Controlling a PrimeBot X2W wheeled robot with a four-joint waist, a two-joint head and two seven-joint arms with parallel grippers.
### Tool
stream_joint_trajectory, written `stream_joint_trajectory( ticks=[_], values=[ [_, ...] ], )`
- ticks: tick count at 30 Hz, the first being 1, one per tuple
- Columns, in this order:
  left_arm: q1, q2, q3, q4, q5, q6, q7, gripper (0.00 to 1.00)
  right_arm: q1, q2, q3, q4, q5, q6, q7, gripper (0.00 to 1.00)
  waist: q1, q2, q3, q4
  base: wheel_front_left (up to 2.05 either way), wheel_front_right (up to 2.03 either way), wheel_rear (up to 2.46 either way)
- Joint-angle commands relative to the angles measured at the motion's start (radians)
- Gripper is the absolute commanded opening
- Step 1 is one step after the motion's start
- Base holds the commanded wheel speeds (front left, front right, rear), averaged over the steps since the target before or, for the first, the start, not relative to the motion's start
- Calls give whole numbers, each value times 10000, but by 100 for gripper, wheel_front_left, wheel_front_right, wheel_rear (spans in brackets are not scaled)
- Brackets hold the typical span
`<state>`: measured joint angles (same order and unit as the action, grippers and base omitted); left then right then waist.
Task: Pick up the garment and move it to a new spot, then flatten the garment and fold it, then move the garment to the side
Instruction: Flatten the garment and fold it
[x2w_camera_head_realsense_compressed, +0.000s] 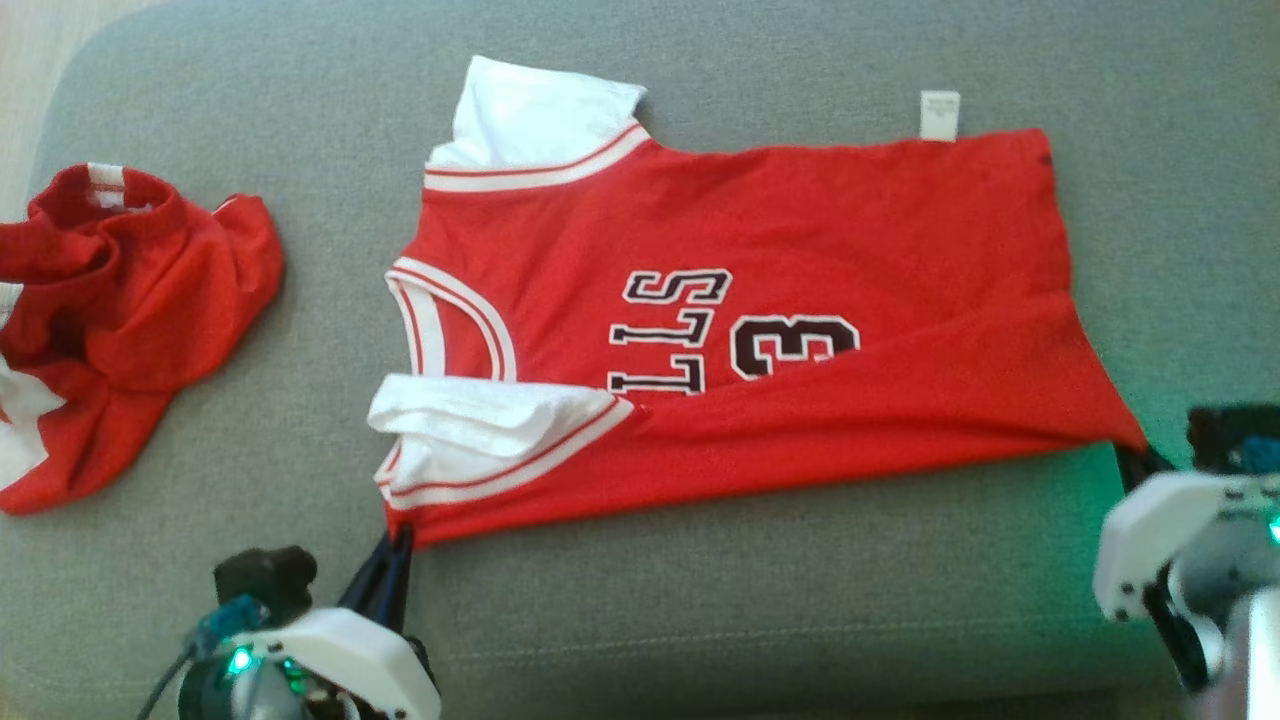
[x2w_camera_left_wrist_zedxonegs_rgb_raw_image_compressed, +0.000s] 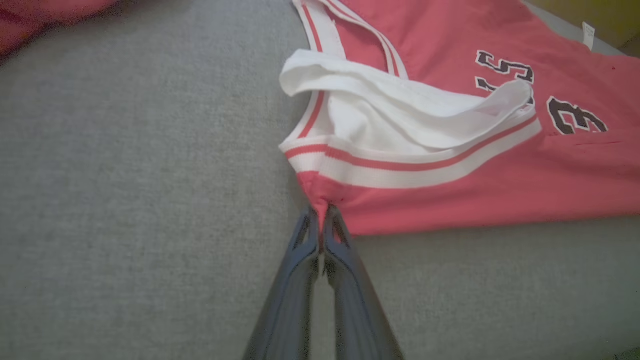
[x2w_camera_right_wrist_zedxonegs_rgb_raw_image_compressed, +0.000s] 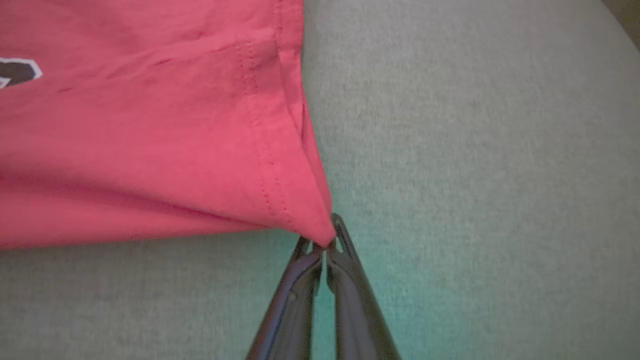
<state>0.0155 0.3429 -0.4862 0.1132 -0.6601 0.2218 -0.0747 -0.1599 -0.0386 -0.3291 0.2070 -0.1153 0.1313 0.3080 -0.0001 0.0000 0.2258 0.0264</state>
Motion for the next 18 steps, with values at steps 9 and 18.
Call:
stream_joint_trajectory(
  ticks=[9, 18],
  values=[
    [143, 418, 179, -855, 45, 519, 703, 100, 1036, -116, -64, -2186, 364, -6, 900, 100, 1, 0, 117, -40, 0, 0, 0],
    [-1743, 1689, 1064, -2657, 903, 1052, 1201, 100, 393, -116, 364, -4222, 479, -6, -8, 100, 1, 0, 673, -212, 0, 0, 0]
  ],
)
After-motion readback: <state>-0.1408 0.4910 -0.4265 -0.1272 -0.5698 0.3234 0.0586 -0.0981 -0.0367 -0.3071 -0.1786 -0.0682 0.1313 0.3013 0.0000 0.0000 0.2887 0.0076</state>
